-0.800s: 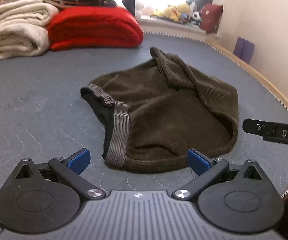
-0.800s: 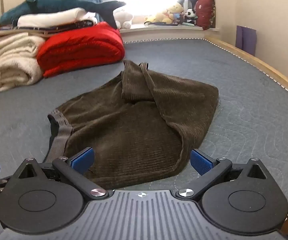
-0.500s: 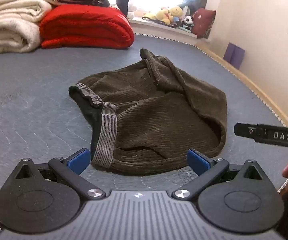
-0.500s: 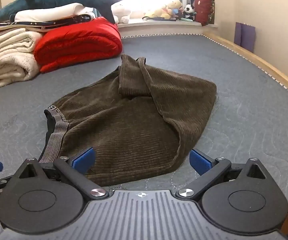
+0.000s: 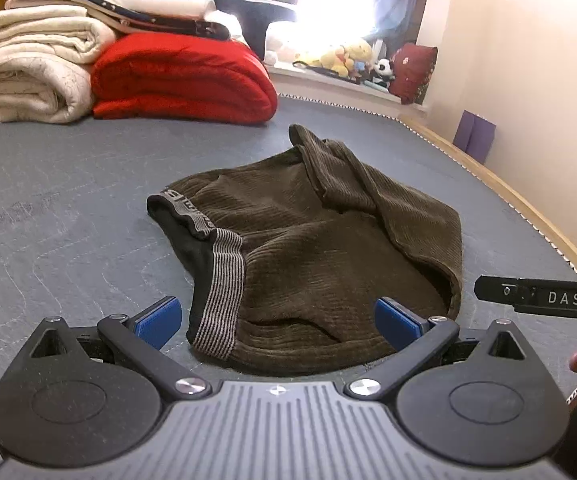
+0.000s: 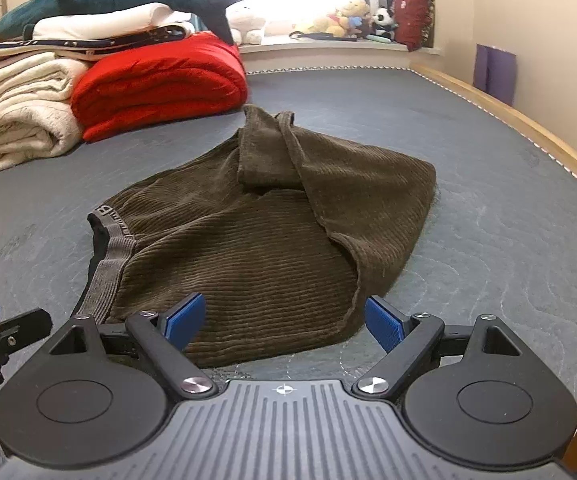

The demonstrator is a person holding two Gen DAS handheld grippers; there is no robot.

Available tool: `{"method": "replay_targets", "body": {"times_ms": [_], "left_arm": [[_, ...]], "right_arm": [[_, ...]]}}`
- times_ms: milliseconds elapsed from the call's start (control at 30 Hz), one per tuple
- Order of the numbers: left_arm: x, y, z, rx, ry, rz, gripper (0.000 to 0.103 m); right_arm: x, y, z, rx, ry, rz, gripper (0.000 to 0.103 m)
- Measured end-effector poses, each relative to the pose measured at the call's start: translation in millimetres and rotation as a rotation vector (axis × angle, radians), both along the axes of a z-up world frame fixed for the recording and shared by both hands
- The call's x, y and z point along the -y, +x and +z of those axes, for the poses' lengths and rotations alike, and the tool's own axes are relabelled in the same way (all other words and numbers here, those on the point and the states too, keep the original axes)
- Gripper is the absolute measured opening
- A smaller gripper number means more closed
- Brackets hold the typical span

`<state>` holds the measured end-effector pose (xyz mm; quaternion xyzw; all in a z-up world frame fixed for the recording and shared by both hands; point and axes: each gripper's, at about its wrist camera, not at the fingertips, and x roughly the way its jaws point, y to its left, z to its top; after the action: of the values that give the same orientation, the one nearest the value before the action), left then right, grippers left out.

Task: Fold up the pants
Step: 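Move both grippers toward the brown corduroy pants on the bed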

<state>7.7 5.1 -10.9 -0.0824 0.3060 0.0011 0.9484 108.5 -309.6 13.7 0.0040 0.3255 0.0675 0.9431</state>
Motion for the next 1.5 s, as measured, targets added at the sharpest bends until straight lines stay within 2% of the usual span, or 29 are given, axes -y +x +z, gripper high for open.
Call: {"method": "replay_targets", "body": {"times_ms": [233,567,800,900,1100,1233,1500], "left_arm": [[-2,-1,-1,-0.009,-0.01,-0.011,0.103],[-3,0,-1,-0.019,-0.022,-0.039,0.101],[-2,0,0,-0.016,-0.019,-0.033,0.1],[-2,-1,0,-0.017,-0.018,-0.04,0.098],[-2,0,-2,-0.022,-0.013,-0.047,0.084],[-1,2,-3,-0.034,-0.01,-0.052,0.078],[-1,5,-5,-0.043,-0.009,-0.054,0.078]], "right_arm": [[-7,-2,1,0.018,-0.029,0.019,0.088],[-5,1,0,0.004,-0.027,-0.017,0.087],[-11,-3,0,0.026,-0.048,0.018,0.081],[-13,-4,0,0.036,-0.061,0.02,0.08],[-13,-6,-2,0.045,-0.065,0.008,0.074],[-13,-7,-1,0.048,-0.069,0.002,0.073],[-12,-2,-1,0.021,-0.048,-0.016,0.072]]}}
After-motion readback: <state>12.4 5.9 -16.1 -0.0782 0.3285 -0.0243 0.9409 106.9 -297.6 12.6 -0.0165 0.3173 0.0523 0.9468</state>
